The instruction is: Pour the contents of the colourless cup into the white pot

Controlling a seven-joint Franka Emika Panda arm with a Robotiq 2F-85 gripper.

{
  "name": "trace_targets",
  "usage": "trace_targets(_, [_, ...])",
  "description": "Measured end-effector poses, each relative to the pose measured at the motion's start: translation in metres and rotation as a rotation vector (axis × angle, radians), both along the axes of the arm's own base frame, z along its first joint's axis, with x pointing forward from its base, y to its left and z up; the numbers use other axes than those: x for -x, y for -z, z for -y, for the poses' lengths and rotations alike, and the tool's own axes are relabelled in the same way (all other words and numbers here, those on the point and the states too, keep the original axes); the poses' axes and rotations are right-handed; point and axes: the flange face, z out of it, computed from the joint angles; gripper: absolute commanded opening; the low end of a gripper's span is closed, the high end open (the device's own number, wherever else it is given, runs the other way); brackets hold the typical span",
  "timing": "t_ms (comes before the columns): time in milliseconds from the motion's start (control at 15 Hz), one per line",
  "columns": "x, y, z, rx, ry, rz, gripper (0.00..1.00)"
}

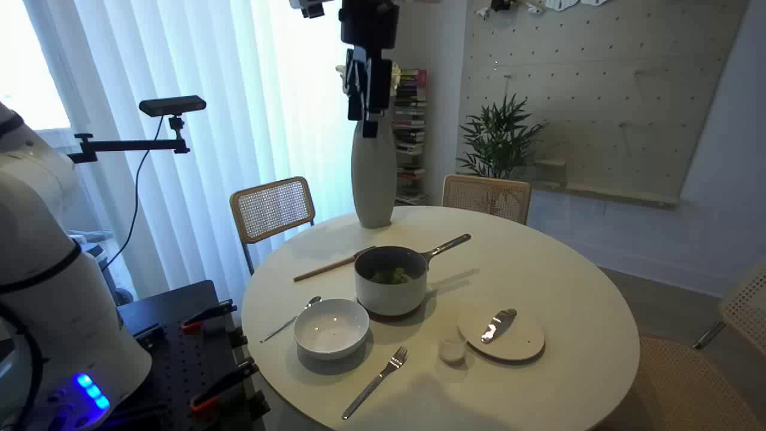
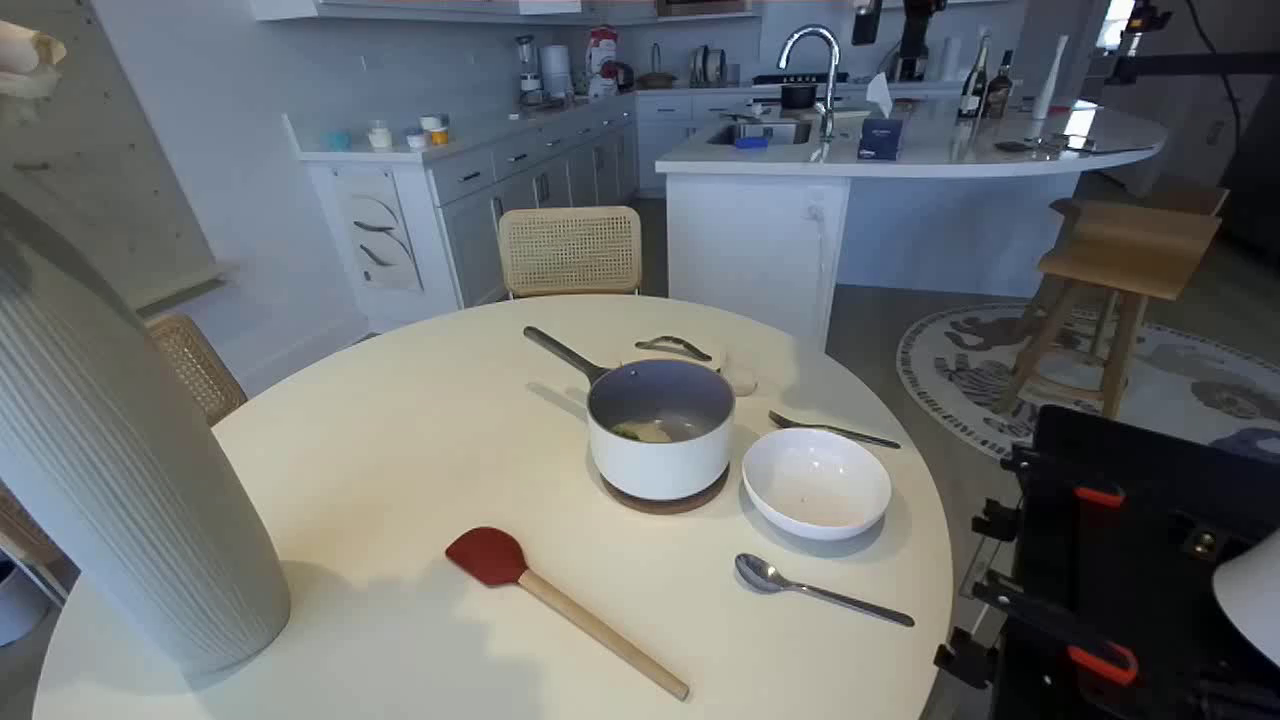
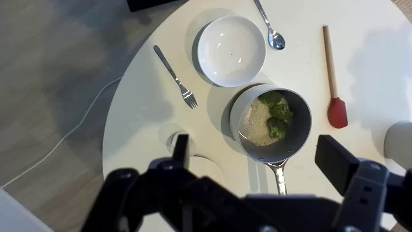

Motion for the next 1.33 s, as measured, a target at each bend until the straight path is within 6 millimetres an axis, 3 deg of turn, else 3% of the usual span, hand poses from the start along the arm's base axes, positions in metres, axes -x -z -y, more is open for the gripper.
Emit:
trace_targets(733, [-0.001,-0.001,0.004,0.012,0.011,0.028,1.0])
trace_targets(1000, [0.004,0.009,0.026,0.007,0.005,0.114,1.0])
trace_targets(1333, [0.018,0.04,0.06,0.01,-0.036,0.178,1.0])
